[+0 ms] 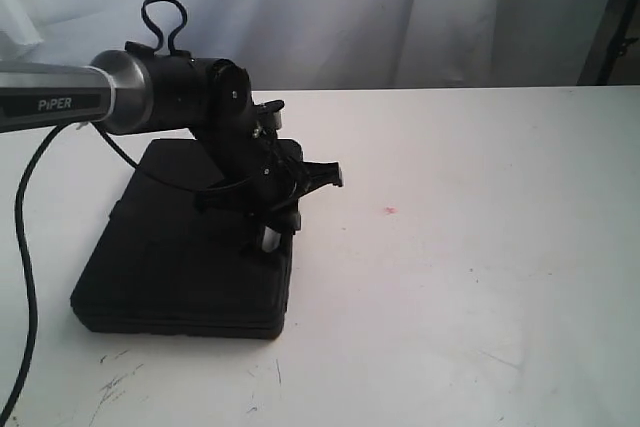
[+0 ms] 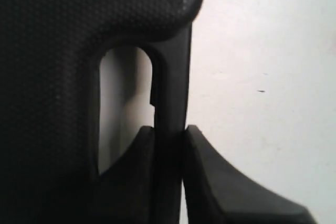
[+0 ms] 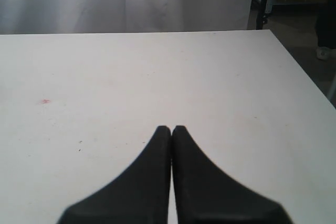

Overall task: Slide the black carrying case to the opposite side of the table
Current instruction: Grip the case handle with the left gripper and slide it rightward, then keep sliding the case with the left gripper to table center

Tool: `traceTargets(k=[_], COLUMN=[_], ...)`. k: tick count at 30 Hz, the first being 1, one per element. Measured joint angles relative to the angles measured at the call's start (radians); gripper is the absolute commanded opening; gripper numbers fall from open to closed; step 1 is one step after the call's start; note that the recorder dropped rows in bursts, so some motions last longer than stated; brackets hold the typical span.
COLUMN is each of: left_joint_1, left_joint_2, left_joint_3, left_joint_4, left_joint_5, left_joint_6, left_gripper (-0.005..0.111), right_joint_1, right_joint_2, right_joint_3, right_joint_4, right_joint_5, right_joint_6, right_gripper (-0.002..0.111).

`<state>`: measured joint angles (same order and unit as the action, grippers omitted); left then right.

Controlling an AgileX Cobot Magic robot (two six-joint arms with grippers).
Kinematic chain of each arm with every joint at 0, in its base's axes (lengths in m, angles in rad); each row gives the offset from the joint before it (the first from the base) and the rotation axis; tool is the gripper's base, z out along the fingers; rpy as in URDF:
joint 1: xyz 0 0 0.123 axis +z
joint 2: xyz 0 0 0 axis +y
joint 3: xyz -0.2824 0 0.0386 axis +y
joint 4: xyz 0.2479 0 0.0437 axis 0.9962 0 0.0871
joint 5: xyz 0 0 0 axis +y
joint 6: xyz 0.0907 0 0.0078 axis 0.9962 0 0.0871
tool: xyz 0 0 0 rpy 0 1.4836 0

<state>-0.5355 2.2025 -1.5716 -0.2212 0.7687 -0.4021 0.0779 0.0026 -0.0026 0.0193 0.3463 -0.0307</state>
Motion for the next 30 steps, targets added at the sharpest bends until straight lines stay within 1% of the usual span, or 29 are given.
traceTargets(k=[7,14,21,30], left_joint_1=[-0.058,-0.072,-0.098,-0.115], left_joint_2=[0.0,0.0,0.0,0.001], left_joint_3=[0.0,0.0,0.0,0.0], left_joint_4=[-0.045,-0.099,-0.125,-0.134], left_joint_5=[-0.084,-0.144,-0.179,-0.22], left_joint_6=[-0.029,-0.032,-0.034,-0.053], left_gripper=[0.0,0.0,0.0,0.0], right_joint_1=[0.0,0.0,0.0,0.0], right_joint_2=[0.0,0.0,0.0,0.0], right_joint_3=[0.0,0.0,0.0,0.0], right_joint_4=[0.0,0.0,0.0,0.0], right_joint_5=[0.0,0.0,0.0,0.0], right_joint_6=[0.0,0.0,0.0,0.0], right_gripper=[0.0,0.0,0.0,0.0])
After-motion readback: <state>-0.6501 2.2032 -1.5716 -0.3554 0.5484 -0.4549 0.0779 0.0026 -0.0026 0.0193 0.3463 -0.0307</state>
